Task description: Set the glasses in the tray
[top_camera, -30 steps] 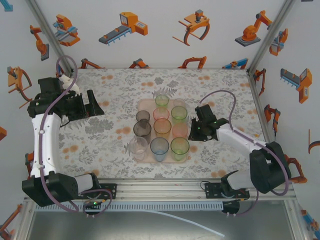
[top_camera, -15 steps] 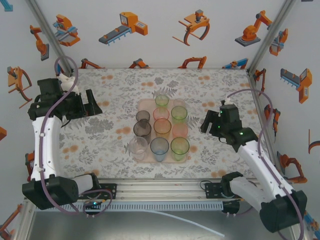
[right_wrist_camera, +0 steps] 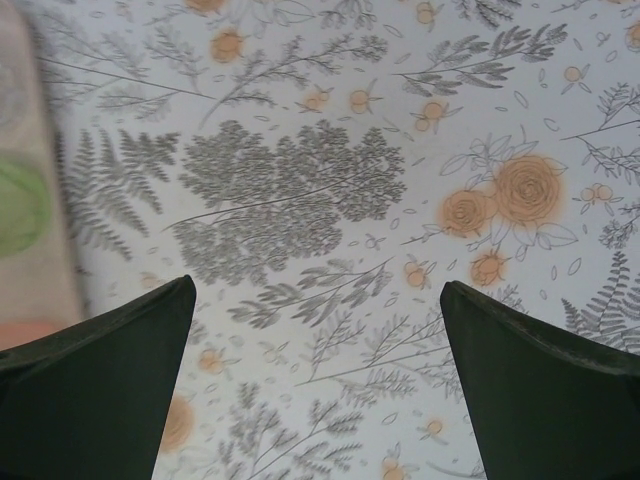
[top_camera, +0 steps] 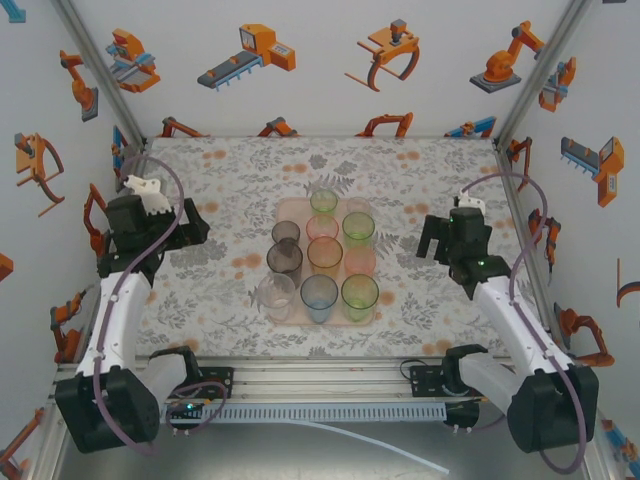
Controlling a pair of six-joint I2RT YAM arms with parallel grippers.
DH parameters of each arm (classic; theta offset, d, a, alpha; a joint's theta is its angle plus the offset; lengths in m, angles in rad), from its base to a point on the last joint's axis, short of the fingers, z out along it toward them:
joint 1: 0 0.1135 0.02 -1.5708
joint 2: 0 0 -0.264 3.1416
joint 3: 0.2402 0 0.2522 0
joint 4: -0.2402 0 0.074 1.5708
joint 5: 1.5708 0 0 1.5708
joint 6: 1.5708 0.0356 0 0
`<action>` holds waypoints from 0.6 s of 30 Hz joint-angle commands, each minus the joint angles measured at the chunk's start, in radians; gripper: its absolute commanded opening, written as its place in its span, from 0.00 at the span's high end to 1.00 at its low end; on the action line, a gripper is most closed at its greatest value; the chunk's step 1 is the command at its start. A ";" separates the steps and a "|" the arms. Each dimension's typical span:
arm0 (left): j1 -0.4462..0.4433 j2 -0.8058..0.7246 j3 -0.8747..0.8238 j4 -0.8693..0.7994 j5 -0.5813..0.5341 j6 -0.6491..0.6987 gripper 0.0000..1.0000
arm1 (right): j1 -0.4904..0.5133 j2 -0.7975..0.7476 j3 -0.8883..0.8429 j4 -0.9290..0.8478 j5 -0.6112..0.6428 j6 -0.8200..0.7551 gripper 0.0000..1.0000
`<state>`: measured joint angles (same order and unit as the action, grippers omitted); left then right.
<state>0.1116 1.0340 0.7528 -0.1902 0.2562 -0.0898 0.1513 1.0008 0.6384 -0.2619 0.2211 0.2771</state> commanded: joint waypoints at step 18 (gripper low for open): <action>0.020 0.420 -0.306 0.884 -0.111 -0.066 0.03 | -0.160 0.134 -0.399 0.911 0.064 -0.097 0.00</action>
<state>0.1314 1.4288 0.4911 0.4973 0.1745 -0.1299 0.0010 1.1057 0.2310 0.4828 0.2672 0.2062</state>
